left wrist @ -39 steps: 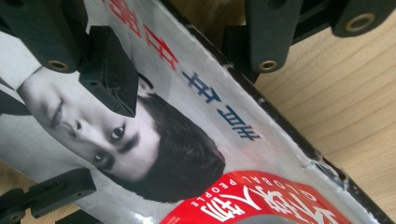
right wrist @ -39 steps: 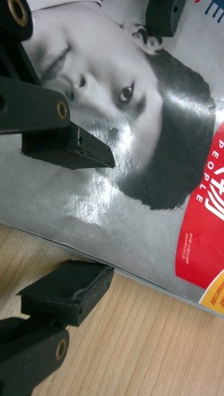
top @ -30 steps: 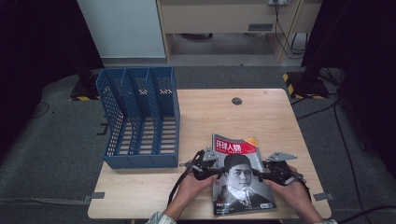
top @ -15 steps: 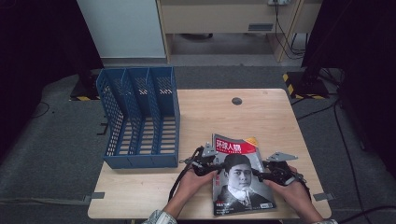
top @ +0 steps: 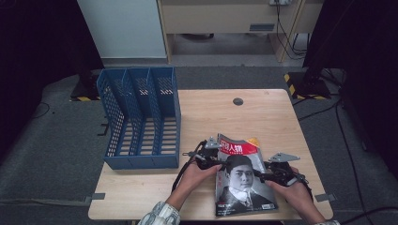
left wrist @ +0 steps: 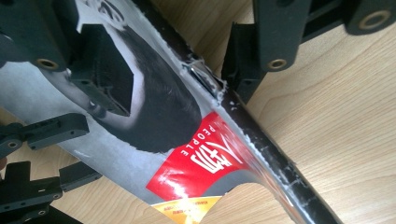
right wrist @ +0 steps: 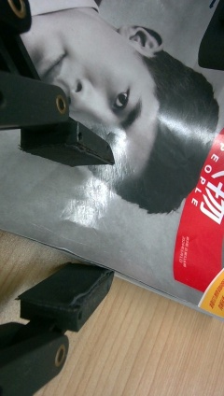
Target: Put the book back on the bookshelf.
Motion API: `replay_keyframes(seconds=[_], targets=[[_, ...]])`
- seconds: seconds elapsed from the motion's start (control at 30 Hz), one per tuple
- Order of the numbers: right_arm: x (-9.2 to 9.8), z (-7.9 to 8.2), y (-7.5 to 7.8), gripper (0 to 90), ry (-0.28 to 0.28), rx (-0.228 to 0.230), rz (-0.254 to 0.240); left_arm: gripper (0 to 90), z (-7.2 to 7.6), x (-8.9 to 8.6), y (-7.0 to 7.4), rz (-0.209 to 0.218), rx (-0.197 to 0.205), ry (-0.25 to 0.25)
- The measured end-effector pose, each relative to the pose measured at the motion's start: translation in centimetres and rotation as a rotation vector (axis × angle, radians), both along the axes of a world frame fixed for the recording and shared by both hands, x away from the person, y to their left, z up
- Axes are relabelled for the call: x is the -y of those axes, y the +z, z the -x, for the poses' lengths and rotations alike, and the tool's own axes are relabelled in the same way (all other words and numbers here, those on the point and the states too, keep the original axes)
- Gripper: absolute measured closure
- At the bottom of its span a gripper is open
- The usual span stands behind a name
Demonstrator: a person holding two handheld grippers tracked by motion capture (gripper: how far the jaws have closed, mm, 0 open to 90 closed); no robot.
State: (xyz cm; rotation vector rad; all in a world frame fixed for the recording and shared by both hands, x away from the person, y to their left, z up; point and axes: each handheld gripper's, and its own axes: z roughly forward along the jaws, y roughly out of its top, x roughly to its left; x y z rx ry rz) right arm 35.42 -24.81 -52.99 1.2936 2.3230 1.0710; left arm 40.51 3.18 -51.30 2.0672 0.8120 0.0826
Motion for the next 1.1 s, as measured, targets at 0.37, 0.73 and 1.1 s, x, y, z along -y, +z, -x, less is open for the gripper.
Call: replay_keyframes(seconds=[0.37, 0.73, 1.1], targets=[[-0.1, 0.0, -0.1, 39.1, 0.008, 0.006, -0.002, 34.1, 0.4, 0.3, 1.0, 0.007, -0.001, -0.008], [-0.1, 0.0, -0.1, 38.6, 0.024, 0.011, 0.001, 35.0, -0.3, 0.8, 0.6, -0.017, -0.005, -0.018], [0.1, -0.1, -0.2, 38.9, 0.019, 0.005, -0.035, 42.0, -1.2, 1.9, 0.1, -0.004, 0.005, -0.011]])
